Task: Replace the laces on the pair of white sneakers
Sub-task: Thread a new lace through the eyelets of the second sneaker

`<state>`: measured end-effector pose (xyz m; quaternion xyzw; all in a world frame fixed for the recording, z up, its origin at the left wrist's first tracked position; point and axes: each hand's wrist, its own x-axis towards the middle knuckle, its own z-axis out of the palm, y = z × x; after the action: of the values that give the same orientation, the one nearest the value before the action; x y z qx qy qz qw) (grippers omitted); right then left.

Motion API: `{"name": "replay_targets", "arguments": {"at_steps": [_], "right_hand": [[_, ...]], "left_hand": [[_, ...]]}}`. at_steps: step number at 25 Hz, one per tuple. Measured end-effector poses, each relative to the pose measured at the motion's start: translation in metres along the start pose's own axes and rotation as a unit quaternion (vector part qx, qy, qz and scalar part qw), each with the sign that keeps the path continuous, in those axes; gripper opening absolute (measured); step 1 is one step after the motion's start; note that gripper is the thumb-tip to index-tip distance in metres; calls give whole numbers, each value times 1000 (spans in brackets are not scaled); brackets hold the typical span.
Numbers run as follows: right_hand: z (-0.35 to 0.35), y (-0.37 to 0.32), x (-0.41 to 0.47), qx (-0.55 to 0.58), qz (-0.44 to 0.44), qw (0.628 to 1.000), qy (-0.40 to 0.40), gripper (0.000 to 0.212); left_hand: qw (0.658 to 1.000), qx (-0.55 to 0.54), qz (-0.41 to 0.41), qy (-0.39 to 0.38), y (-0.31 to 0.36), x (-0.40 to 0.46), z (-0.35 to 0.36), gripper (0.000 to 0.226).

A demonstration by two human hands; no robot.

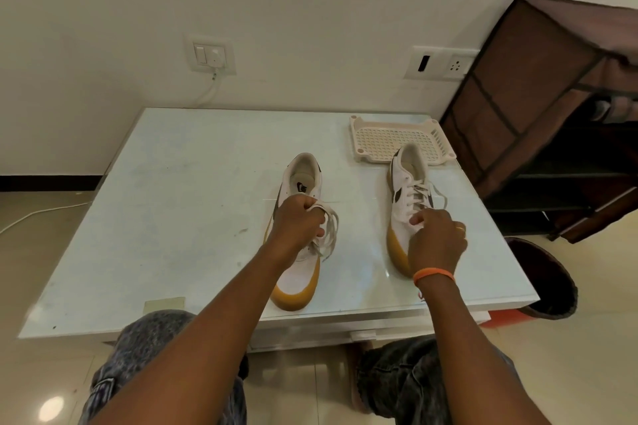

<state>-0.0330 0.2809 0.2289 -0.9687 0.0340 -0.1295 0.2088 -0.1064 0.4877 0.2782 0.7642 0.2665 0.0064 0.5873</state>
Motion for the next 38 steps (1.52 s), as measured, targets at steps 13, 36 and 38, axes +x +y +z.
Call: {"name": "replay_targets", "arguments": {"at_steps": [13,36,38], "right_hand": [[12,-57,-20,402,-45,865,-296,12],[30,-78,-19,399,-41,842,-359,13],[31,-73,-13,369,-76,875,-303,13]], "left_hand": [[987,143,69,-12,3,14,-15,24],[994,26,-7,-101,21,44,-12,29],[993,64,6,-99,19,47,-13,28]]}}
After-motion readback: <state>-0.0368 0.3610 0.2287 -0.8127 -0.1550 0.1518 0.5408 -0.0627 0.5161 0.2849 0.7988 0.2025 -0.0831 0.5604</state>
